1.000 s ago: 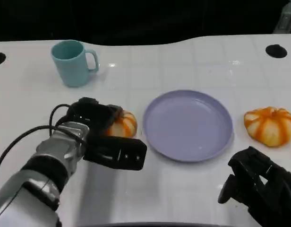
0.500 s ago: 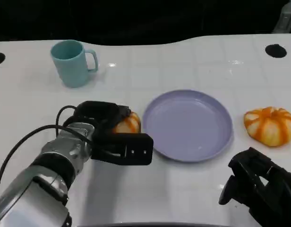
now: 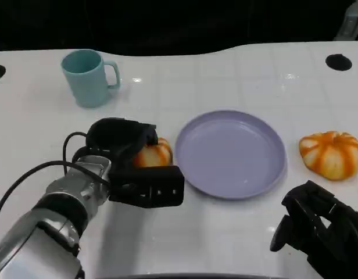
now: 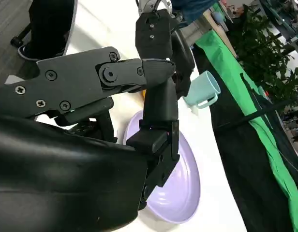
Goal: Grasp the bread from the table and place it into the plate.
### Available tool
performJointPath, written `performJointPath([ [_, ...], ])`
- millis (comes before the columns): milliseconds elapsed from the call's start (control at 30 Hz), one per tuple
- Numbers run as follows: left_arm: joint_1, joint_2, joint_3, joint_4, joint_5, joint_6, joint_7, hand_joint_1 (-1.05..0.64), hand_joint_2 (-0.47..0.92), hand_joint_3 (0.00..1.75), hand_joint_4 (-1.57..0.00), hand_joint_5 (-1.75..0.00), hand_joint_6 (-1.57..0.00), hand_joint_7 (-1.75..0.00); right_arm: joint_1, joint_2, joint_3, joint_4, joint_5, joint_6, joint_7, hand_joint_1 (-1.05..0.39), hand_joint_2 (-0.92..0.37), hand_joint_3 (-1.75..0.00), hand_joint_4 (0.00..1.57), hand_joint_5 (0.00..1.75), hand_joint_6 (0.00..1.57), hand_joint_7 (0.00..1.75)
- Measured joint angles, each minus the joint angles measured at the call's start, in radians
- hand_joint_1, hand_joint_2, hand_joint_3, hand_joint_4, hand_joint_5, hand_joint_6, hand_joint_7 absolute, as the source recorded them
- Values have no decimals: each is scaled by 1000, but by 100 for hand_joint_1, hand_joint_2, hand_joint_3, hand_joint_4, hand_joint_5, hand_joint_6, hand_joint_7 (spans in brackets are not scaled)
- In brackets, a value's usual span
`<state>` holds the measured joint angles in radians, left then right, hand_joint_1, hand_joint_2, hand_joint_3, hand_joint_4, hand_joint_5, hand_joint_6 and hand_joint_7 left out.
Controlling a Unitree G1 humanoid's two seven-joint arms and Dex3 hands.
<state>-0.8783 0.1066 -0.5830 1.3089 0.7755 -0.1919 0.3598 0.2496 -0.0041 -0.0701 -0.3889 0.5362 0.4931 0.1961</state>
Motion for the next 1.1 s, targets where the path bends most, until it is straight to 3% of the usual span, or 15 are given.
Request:
performJointPath([
  [67, 0, 7, 4, 0, -5, 11, 11, -19, 92, 17, -78, -175, -67, -144, 0, 0, 0, 5, 0, -7, 4, -50, -92, -23, 63, 175, 54, 152],
  [300, 1, 18, 51, -2, -46, 15, 34, -11, 91, 18, -82, -175, -61, -157, -2, -1, -1, 14, -2, -10, 11, -51, -92, -24, 63, 175, 54, 153],
  [333, 1, 19, 78, -8, -69, 13, 53, -12, 87, 32, -85, -175, -60, -166, -1, -3, -1, 14, -4, -11, 12, -51, -92, -24, 63, 175, 54, 153],
  [367, 0, 22, 103, -17, -94, 3, 66, -12, 73, 60, -87, -175, -60, -171, -1, -5, -1, 14, -4, -11, 12, -51, -92, -24, 63, 175, 54, 153],
  [433, -5, 27, 132, -32, -126, -19, 74, -12, 64, 78, -88, -175, -60, -174, -1, -7, -1, 14, -4, -11, 12, -51, -92, -24, 63, 175, 54, 153],
  [567, -7, 27, 145, -40, -136, -39, 76, -12, 61, 85, -88, -175, -60, -175, -2, -7, -1, 14, -4, -11, 12, -50, -92, -24, 63, 175, 53, 154],
  [667, -7, 24, 155, -42, -154, -53, 73, -15, 53, 104, -92, -175, -70, -175, -1, -7, -1, 14, -4, -11, 11, -50, -92, -24, 64, 175, 53, 155],
  [967, -29, -30, 194, -98, -223, -257, -27, -15, 35, 136, -91, -175, -76, -175, -1, -7, 1, 14, -4, -11, 11, -50, -92, -25, 63, 175, 53, 156],
  [1100, -48, -48, 191, -99, -230, -321, -70, -14, 31, 140, -94, -175, -79, -175, -1, -7, 1, 14, -3, -11, 12, -50, -92, -25, 63, 175, 52, 156],
])
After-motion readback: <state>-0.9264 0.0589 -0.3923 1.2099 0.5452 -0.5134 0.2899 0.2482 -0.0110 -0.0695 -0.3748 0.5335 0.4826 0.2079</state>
